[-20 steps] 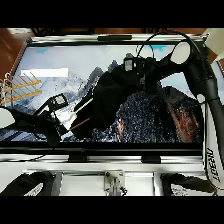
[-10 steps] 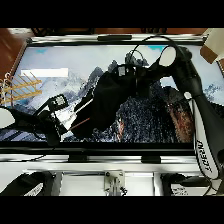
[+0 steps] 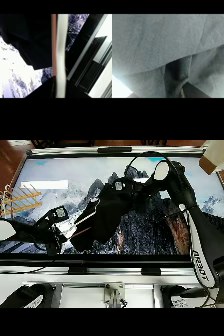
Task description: Fold the shirts.
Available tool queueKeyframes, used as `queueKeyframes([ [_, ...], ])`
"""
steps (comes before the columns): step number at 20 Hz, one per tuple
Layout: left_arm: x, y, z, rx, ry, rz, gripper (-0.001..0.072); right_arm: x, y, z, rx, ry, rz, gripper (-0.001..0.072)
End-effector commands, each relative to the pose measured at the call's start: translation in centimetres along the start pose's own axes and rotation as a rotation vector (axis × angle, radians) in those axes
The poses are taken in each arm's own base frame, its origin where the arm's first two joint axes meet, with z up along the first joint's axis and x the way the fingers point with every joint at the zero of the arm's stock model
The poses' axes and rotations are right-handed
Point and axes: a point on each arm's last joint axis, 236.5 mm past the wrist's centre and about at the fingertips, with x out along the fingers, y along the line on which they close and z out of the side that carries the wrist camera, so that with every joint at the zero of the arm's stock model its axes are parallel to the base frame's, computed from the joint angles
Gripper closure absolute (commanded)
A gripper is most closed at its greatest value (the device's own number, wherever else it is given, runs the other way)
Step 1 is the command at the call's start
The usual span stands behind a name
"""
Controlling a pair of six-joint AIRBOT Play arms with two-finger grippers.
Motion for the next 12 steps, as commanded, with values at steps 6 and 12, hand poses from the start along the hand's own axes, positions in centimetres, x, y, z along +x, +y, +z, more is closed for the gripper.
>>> queueKeyframes([
  [6,-0.9,4.6,0.5,0.046,-0.008,0.194,0.0092,-1.1,3.2,0.6,0.056,-0.008,0.114,0.0637],
  [12,-7.0,10.3,0.1,0.073,0.061,0.48,0.0092,-3.2,3.9,0.3,0.08,0.026,0.093,0.0638],
])
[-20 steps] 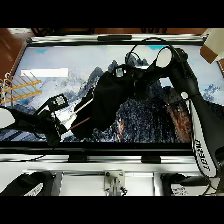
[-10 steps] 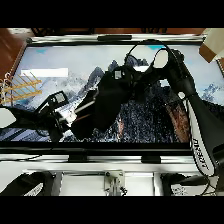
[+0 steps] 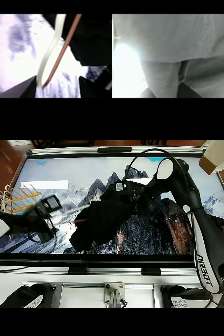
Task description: Fold the shirts.
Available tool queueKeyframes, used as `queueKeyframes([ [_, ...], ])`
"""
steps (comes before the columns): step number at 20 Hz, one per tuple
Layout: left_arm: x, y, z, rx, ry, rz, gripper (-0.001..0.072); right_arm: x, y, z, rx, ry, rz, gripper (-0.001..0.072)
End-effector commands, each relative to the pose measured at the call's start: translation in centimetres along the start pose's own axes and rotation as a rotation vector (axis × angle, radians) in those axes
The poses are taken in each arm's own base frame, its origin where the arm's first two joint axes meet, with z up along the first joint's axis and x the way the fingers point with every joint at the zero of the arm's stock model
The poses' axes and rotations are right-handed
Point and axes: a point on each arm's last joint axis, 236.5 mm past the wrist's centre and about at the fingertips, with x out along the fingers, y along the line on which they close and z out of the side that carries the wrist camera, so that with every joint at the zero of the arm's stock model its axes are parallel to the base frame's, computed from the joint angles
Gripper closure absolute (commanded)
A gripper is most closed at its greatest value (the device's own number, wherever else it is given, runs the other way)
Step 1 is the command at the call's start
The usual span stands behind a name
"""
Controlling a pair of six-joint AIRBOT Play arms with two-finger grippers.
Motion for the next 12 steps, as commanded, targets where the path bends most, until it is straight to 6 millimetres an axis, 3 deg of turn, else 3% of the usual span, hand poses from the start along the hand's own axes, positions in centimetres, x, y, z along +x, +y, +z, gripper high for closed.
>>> queueKeyframes([
  [1,-2.4,3.5,0.2,0.009,0.007,0.138,0.0092,-1.1,0.6,0.1,0.007,0.007,-0.01,0.0638],
  [5,-2.7,3.4,1.0,-0.002,-0.024,0.128,0.0091,-2.1,1.1,0.3,0.012,0.005,-0.019,0.0638],
  [8,-2.8,4.7,1.1,-0.048,-0.056,0.156,0.0091,-2.8,1.3,0.6,0.009,0.0,-0.035,0.0638],
  [12,-3.6,7.3,-1.5,-0.433,-0.092,0.174,0.0103,-3.7,1.9,0.4,0.045,0.014,-0.042,0.0638],
])
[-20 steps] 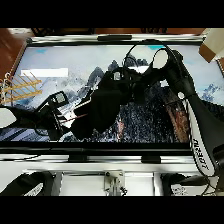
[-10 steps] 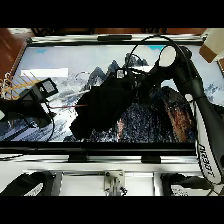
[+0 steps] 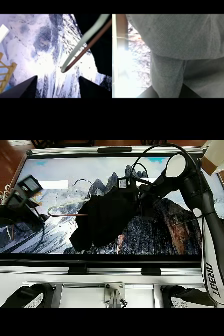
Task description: Fold the shirts.
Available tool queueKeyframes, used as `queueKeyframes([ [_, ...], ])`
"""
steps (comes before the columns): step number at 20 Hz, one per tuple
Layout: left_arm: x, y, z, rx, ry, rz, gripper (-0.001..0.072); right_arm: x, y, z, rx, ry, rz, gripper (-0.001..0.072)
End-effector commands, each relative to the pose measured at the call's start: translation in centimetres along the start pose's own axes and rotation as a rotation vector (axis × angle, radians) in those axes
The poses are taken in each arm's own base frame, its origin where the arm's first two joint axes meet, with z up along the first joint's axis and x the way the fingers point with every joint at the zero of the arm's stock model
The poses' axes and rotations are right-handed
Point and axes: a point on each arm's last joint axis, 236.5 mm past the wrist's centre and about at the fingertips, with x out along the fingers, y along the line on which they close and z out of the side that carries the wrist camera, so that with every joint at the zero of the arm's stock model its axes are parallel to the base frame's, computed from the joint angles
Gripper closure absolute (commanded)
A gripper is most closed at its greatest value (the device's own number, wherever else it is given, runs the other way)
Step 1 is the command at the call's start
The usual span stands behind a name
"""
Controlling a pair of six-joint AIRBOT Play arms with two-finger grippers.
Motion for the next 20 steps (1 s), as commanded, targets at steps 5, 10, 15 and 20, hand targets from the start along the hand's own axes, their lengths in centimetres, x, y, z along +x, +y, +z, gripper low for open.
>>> queueKeyframes([
  [5,-5.2,8.1,-2.4,-0.642,-0.223,0.158,0.0114,-2.1,0.4,-0.3,0.119,0.003,-0.042,0.0638],
  [10,4.4,-3.0,-4.1,-1.088,-0.172,-0.293,0.0232,-2.1,0.7,-0.4,0.217,0.007,-0.032,0.0638],
  [15,8.2,-10.3,1.1,-1.093,-0.308,-0.459,0.0243,-2.1,0.7,-0.4,0.225,0.006,-0.033,0.0637],
  [20,10.3,-13.7,6.0,-0.997,-0.408,-0.419,0.0172,-2.1,0.7,-0.4,0.254,0.006,-0.032,0.0637],
])
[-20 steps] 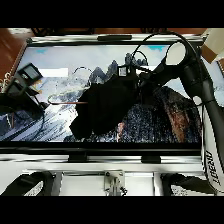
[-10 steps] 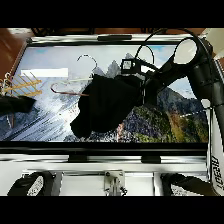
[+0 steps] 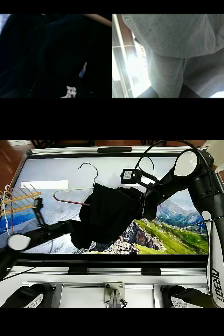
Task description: Fold the shirts.
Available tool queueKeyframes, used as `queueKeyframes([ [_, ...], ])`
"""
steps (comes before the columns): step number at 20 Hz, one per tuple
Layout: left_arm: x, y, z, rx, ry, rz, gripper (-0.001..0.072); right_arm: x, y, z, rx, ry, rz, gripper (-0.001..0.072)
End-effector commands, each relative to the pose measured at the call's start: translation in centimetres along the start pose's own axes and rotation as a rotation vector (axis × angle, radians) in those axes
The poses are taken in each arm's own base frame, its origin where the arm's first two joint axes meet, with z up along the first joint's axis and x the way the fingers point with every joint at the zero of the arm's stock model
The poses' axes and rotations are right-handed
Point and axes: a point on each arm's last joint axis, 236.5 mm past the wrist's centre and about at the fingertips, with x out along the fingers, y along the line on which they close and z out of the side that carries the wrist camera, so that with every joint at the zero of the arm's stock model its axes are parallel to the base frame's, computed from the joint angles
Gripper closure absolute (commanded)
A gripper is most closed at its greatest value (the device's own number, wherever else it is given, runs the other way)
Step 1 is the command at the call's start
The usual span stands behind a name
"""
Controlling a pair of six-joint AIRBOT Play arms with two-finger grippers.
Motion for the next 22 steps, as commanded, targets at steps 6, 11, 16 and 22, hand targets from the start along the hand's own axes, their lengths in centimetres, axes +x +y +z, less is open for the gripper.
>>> queueKeyframes([
  [6,4.8,-0.1,0.8,0.017,-0.17,0.072,0.0267,0.0,0.1,-0.1,0.032,0.001,0.003,0.0637],
  [11,3.8,3.2,4.6,-0.043,-0.309,0.156,0.066,-0.1,0.6,0.1,0.041,-0.006,0.025,0.0637],
  [16,-2.7,8.7,11.2,-0.131,-0.514,0.259,0.0662,-0.1,0.4,0.2,0.041,-0.012,0.016,0.0637],
  [22,-9.9,11.5,17.7,-0.188,-0.651,0.305,0.0661,-0.2,0.4,2.0,0.01,-0.085,0.014,0.0637],
])
